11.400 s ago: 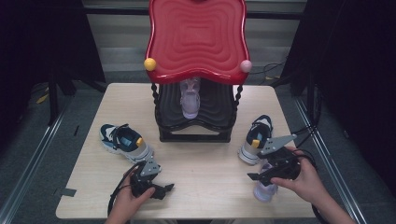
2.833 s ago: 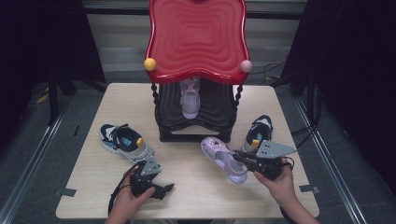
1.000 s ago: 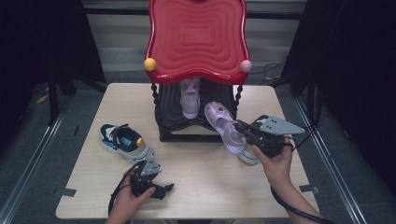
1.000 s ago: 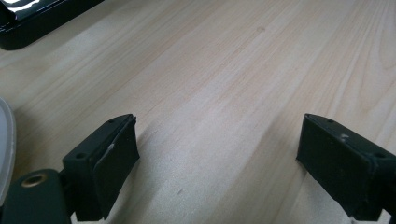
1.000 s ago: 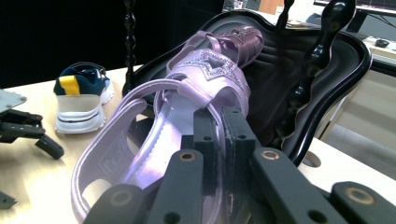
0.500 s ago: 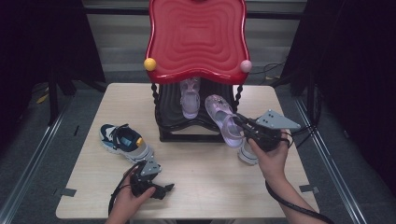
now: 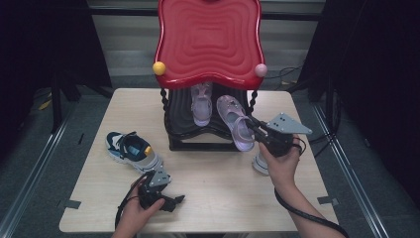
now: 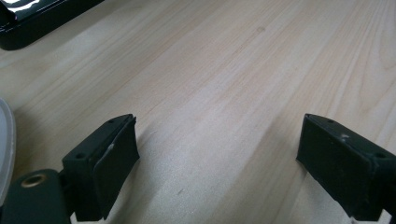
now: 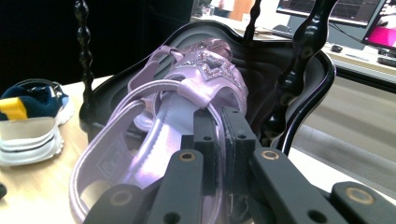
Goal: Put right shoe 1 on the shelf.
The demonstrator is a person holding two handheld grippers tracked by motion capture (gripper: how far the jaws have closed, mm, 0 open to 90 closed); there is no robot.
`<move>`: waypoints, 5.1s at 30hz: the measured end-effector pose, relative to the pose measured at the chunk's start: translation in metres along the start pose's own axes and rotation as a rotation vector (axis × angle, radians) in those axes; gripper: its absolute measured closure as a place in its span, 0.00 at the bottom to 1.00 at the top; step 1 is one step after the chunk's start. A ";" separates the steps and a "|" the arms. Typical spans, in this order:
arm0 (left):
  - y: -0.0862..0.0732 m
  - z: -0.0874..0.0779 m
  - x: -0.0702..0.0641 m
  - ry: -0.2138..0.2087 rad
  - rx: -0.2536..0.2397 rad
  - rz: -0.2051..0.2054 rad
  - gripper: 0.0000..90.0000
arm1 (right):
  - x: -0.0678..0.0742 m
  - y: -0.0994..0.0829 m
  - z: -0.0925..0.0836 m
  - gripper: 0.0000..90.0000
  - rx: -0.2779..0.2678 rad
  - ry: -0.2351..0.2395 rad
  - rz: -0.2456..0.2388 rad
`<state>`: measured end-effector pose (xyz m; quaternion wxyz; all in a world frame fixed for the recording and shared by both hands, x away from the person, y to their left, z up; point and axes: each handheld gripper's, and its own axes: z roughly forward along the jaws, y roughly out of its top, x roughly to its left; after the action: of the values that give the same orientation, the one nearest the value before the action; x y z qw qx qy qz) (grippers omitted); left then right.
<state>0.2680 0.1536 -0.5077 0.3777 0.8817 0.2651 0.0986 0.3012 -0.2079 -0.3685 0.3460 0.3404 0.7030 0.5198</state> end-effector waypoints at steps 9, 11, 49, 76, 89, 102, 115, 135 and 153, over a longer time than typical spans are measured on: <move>0.000 0.000 0.000 0.001 0.000 0.000 0.13 | 0.001 0.003 0.009 0.95 -0.011 -0.051 0.011; 0.000 0.000 0.000 0.001 0.000 0.000 0.13 | 0.003 0.004 0.012 0.95 -0.009 -0.063 0.010; 0.000 0.000 0.000 0.001 0.001 0.000 0.13 | 0.013 0.002 0.066 0.95 -0.031 -0.295 0.085; 0.000 0.000 0.000 0.001 0.000 -0.001 0.13 | 0.030 -0.007 0.104 0.94 -0.039 -0.408 0.070; 0.000 0.000 0.000 0.002 0.000 -0.001 0.13 | 0.035 -0.010 0.114 0.94 -0.038 -0.439 0.036; 0.000 0.000 -0.001 0.005 0.000 -0.001 0.13 | 0.037 -0.012 0.121 0.93 -0.035 -0.440 0.024; 0.000 0.000 -0.001 0.005 0.000 -0.003 0.13 | 0.039 -0.018 0.123 0.90 -0.005 -0.415 0.004; 0.000 0.000 -0.001 0.004 0.000 -0.003 0.13 | 0.043 -0.009 0.101 0.67 -0.053 -0.289 0.003; 0.000 0.000 -0.001 0.003 0.000 -0.003 0.13 | 0.060 -0.008 0.059 0.43 -0.007 0.010 0.000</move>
<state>0.2674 0.1534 -0.5078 0.3774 0.8812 0.2670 0.0992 0.3186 -0.1301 -0.3973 0.3436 0.3363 0.7030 0.5240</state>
